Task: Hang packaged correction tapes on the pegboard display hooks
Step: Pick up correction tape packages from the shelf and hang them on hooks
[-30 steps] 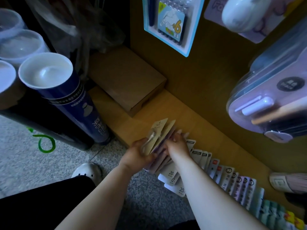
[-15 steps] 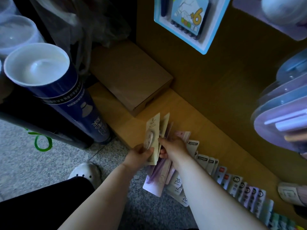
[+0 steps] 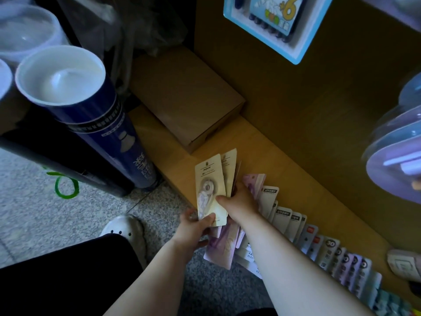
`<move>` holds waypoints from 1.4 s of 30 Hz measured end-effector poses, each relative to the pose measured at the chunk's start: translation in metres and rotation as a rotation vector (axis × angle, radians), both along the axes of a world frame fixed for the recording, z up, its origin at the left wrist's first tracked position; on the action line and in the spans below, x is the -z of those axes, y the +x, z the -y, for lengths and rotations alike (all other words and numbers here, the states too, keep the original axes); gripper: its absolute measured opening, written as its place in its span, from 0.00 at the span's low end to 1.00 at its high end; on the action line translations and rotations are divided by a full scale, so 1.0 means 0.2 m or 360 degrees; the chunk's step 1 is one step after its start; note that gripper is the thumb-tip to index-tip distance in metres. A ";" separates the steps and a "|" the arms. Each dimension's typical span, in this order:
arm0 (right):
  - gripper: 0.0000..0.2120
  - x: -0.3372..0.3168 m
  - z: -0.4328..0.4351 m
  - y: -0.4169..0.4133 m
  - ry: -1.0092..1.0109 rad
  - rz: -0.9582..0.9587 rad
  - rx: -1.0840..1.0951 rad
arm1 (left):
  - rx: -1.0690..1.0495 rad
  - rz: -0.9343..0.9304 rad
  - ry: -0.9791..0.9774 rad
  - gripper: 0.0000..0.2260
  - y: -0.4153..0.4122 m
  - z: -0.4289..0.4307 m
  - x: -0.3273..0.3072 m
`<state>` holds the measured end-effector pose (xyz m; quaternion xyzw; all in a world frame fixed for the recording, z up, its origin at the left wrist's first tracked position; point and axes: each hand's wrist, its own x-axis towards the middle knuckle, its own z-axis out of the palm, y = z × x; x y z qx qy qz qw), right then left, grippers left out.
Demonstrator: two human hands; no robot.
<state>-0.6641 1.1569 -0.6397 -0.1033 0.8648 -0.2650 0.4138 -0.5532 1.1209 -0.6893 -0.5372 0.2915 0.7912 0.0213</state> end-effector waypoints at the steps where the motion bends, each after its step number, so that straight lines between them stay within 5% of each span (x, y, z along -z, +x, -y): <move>1: 0.19 0.01 0.00 0.00 0.0026 -0.0007 -0.0010 | 0.0019 0.0013 0.0001 0.23 0.00 0.00 0.00; 11: 0.17 0.05 -0.01 -0.04 -0.0247 0.0335 0.0307 | 0.0281 0.0432 -0.0761 0.18 -0.08 0.02 -0.06; 17: 0.13 -0.08 -0.04 -0.09 -0.0564 0.0444 0.0398 | 0.0110 -0.0001 -0.0673 0.19 -0.11 0.08 -0.13; 22: 0.04 -0.30 -0.12 -0.08 -0.0522 0.0451 0.0226 | 0.0222 -0.0481 -0.0450 0.21 -0.02 0.11 -0.33; 27: 0.07 -0.56 -0.32 0.09 -0.0459 0.0496 0.0022 | 0.0341 -0.0852 -0.0285 0.37 0.17 -0.02 -0.66; 33: 0.14 -0.94 -0.51 0.40 -0.0604 0.0446 -0.0058 | -0.0065 -0.0833 -0.0518 0.16 0.44 -0.25 -1.02; 38: 0.27 -1.29 -0.62 0.64 -0.0879 -0.0165 -0.0097 | -0.0303 -0.0944 -0.0796 0.12 0.60 -0.41 -1.34; 42: 0.20 -1.51 -0.71 0.76 -0.1129 -0.0671 -0.0055 | -0.0295 -0.1091 -0.1042 0.13 0.63 -0.48 -1.62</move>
